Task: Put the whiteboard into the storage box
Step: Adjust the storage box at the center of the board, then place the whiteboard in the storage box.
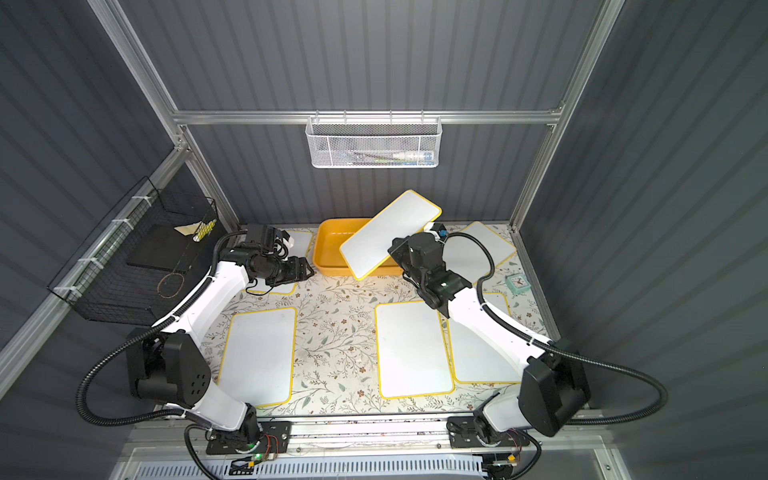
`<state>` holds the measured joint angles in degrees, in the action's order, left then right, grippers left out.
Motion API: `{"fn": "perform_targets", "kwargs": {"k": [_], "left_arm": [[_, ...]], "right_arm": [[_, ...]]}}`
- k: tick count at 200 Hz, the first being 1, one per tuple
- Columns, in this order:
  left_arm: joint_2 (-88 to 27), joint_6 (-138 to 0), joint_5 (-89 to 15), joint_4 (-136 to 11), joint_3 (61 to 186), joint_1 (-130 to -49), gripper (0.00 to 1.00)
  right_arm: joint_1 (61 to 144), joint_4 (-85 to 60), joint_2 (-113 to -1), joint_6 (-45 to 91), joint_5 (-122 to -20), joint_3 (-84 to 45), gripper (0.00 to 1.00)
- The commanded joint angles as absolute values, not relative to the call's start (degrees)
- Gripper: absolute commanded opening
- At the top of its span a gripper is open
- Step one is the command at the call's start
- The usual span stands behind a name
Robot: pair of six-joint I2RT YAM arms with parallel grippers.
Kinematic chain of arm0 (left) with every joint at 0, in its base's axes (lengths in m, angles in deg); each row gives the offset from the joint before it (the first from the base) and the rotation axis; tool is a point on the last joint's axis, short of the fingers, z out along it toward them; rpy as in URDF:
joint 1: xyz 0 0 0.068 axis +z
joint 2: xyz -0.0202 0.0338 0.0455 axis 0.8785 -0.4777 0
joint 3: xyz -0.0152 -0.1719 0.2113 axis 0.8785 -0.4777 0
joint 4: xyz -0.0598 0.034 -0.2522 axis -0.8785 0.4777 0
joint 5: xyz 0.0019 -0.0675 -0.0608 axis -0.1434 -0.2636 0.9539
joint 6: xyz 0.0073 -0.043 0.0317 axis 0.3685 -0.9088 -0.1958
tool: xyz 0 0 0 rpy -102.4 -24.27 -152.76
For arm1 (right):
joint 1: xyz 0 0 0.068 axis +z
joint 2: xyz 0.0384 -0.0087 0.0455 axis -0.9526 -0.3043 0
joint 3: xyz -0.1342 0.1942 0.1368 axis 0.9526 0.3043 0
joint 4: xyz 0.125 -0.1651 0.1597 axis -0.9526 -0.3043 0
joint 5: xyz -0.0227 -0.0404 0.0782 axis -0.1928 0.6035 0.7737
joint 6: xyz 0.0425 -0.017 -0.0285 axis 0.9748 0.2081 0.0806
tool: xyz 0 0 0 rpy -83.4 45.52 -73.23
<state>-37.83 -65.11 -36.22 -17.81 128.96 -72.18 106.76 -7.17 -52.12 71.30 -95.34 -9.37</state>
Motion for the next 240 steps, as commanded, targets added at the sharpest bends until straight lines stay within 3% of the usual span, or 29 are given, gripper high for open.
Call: {"fn": "perform_targets", "kwargs": {"k": [1, 29, 106, 240], "left_arm": [[-37.61, -62.93, -35.11, -16.78, 128.59, -71.96, 0.78], [-36.99, -62.61, -35.71, -16.31, 128.49, -71.92, 0.78], [-35.21, -62.28, -37.64, -16.60, 127.17, -71.88, 0.78], [-35.69, -62.13, -37.33, -16.53, 127.12, -71.74, 0.79]], "right_arm": [[108.50, 0.91, -54.66, 71.77, -103.13, -13.40, 0.00], [109.24, 1.42, -60.82, 71.96, -103.74, -18.81, 0.00], [106.62, -3.12, -72.61, 72.10, -93.65, -30.29, 0.00], [104.88, 1.32, -83.06, 72.10, -92.20, -32.02, 0.00]]}}
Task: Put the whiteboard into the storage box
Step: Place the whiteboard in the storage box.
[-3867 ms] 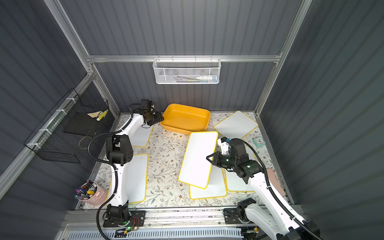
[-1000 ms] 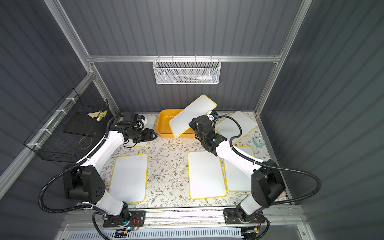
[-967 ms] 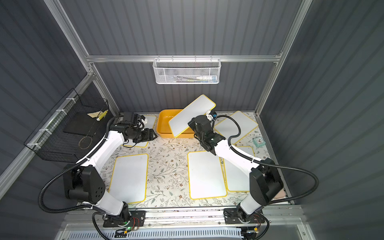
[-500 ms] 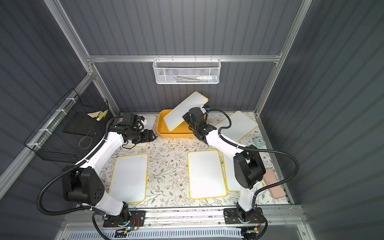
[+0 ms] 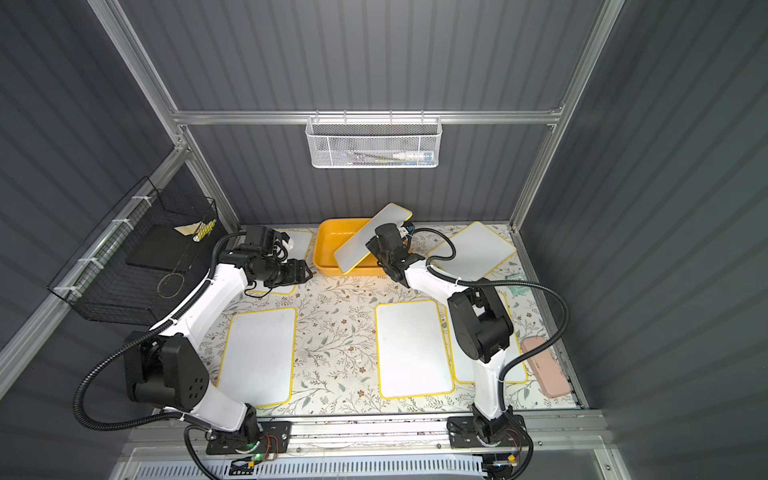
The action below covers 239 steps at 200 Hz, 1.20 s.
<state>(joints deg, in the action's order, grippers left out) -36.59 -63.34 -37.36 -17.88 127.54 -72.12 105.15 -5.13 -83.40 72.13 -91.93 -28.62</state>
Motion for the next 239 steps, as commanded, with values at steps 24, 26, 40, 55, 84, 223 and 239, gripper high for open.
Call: {"fn": "perform_targets", "kwargs": {"k": [24, 26, 40, 55, 84, 223, 239], "left_arm": [[-35.86, -62.15, -37.33, -16.48, 127.21, -71.66, 0.79], [-35.87, -62.11, -37.37, -16.40, 127.15, -71.68, 0.79], [-35.86, -62.17, -37.33, -16.39, 127.19, -71.66, 0.79], [-35.78, -62.07, -37.37, -16.43, 127.11, -71.59, 0.79], [-35.78, -62.08, -37.24, -16.35, 127.13, -71.57, 0.79], [-35.80, -61.97, -37.11, -16.44, 127.04, -71.31, 0.79], [-35.79, -61.93, -37.06, -16.43, 127.01, -71.22, 0.79]], "right_arm": [[104.86, 1.15, -84.17, 72.10, -92.15, -32.38, 0.00], [104.84, 1.14, -84.30, 72.10, -92.18, -32.44, 0.00], [104.65, 1.01, -85.02, 72.16, -91.44, -32.75, 0.00], [104.71, 1.05, -85.42, 72.10, -91.34, -32.58, 0.02], [104.70, 0.92, -85.51, 72.02, -91.42, -31.98, 0.15], [104.52, 1.14, -86.43, 72.06, -88.33, -31.35, 0.33], [104.56, 1.05, -86.39, 72.01, -87.08, -31.01, 0.37]]}}
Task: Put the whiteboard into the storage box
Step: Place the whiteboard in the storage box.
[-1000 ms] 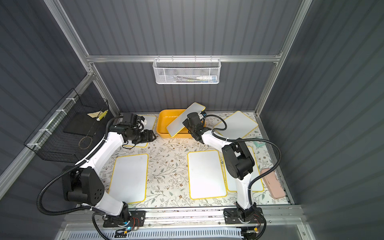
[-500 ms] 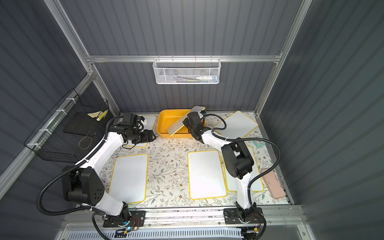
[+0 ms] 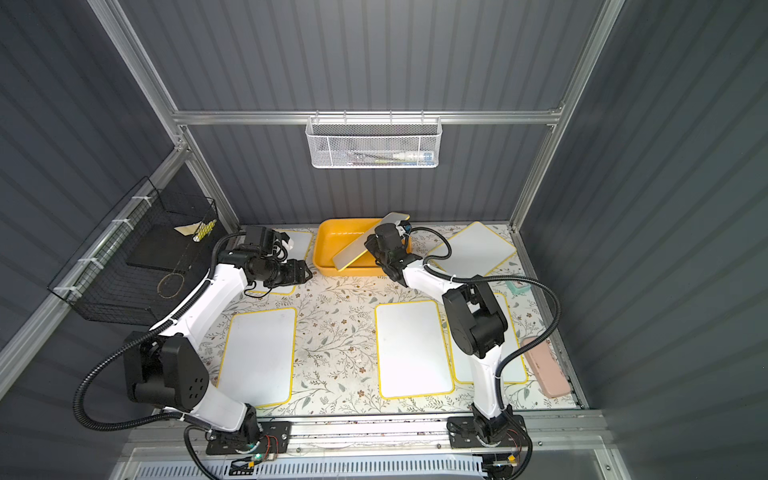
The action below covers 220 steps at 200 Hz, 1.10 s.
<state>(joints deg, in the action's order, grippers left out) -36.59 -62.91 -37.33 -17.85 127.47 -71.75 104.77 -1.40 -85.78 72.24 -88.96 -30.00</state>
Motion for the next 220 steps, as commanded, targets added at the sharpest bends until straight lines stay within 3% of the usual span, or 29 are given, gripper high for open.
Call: {"fn": "perform_targets", "kwargs": {"k": [1, 89, 220], "left_arm": [[-35.78, -61.92, -37.11, -16.44, 127.02, -71.26, 0.79], [-35.69, -62.03, -36.58, -16.53, 127.04, -71.22, 0.79], [-35.58, -62.17, -36.12, -16.61, 126.99, -71.13, 0.79]], "right_arm": [[104.55, 1.10, -86.39, 72.01, -87.04, -30.96, 0.38], [105.11, -0.09, -85.67, 71.92, -83.77, -29.86, 0.48], [106.48, -0.12, -84.12, 71.78, -80.44, -25.99, 0.53]]}}
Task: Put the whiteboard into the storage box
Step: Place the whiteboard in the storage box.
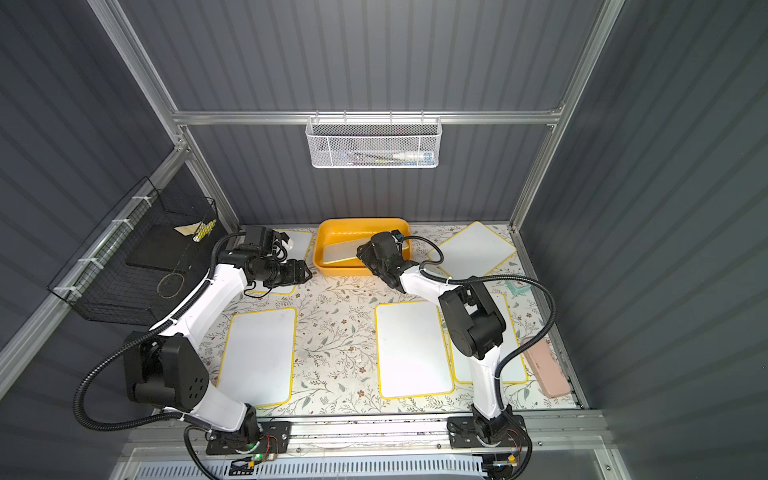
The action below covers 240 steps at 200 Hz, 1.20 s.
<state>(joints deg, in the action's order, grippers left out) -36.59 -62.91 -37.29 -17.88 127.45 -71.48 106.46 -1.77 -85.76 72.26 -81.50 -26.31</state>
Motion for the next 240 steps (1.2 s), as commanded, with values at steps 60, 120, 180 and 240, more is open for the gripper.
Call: {"fn": "perform_targets", "kwargs": {"k": [60, 120, 180, 240], "left_arm": [[-35.52, -62.17, -36.14, -16.61, 126.77, -71.12, 0.80], [-35.37, -62.15, -36.49, -16.61, 126.68, -71.04, 0.80], [-35.25, -62.16, -36.37, -16.66, 126.68, -71.04, 0.80], [-36.02, -62.03, -37.23, -16.44, 126.85, -71.04, 0.80]], "right_arm": [[106.39, -2.02, -88.32, 71.55, -71.49, -31.61, 0.56], [105.85, -10.59, -83.84, 60.09, -67.01, -32.95, 0.57], [102.41, -29.47, -78.97, 34.22, -52.09, -36.79, 0.58], [100.19, -48.91, -73.35, 7.09, -53.95, -34.01, 0.61]]}}
